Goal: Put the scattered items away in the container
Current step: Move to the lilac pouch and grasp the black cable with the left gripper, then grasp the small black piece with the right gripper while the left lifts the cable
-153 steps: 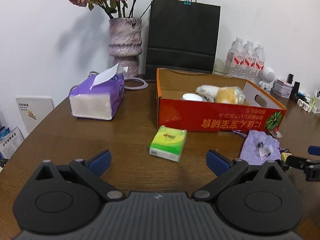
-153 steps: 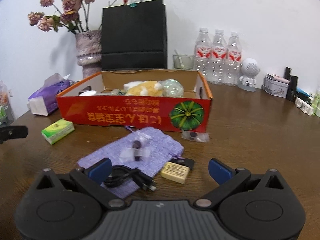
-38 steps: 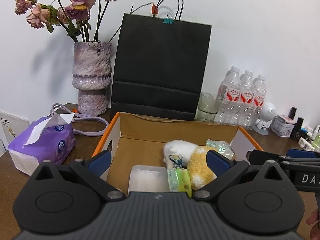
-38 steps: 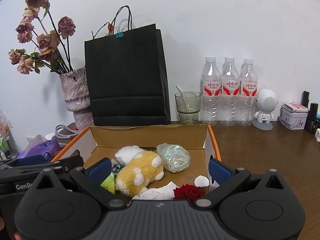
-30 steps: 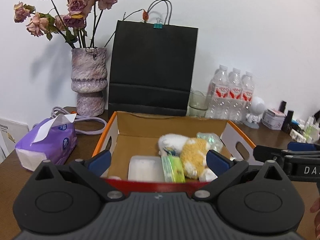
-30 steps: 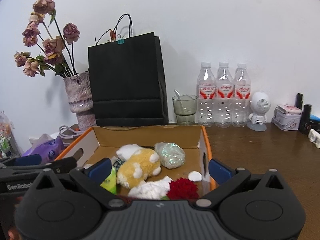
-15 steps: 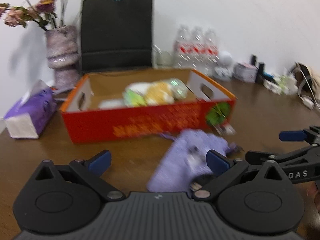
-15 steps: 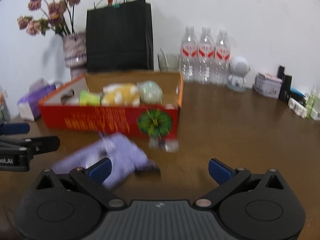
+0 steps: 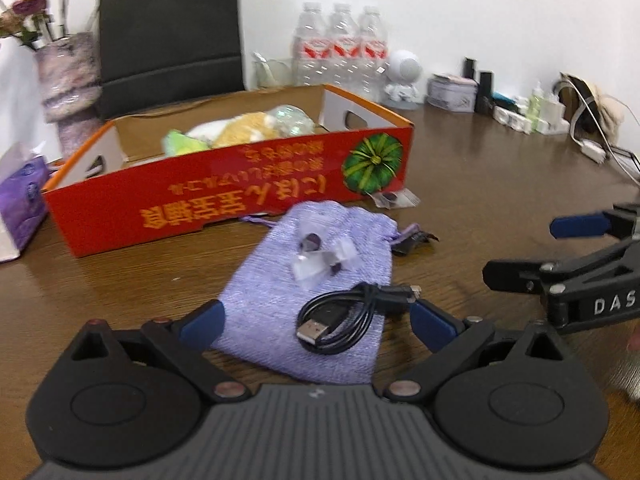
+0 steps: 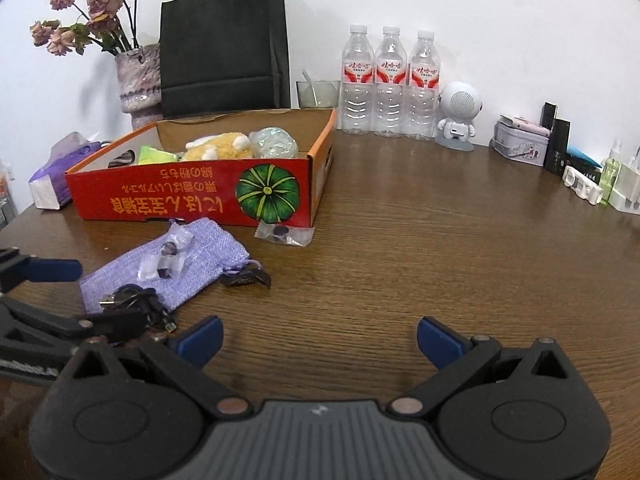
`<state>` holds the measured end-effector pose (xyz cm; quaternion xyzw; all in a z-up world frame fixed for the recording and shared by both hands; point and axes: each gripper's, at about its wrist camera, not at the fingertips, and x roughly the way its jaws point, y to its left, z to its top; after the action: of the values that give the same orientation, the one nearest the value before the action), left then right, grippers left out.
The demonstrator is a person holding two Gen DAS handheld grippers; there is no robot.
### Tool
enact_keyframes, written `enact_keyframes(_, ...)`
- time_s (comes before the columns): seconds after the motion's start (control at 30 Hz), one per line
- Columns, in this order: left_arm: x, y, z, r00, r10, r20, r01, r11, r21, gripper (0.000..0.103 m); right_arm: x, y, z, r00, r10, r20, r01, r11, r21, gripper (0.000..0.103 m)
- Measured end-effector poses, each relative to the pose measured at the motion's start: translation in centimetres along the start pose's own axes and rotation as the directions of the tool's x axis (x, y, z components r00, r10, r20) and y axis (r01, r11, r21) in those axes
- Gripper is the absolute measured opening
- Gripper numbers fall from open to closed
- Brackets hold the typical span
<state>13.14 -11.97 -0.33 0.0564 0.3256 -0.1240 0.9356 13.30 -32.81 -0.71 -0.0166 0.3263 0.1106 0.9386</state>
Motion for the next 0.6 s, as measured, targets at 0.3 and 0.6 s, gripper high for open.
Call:
enact_keyframes(0.3,-1.5,0.6,0.7,0.996,-0.065,0.06,0.067,0.998,-0.019,0.013,0.7,0.5,0.7,1.0,0.02,-0.002,-0.02,1.0,-0.019,0.103)
enact_keyframes(0.6,-2.1,2.1,0.5,0.995,-0.057,0.078,0.06,0.997,-0.044,0.012,2.3,2.6,1.4,0.999,0.053,-0.01,-0.054,0.997,-0.057,0.103)
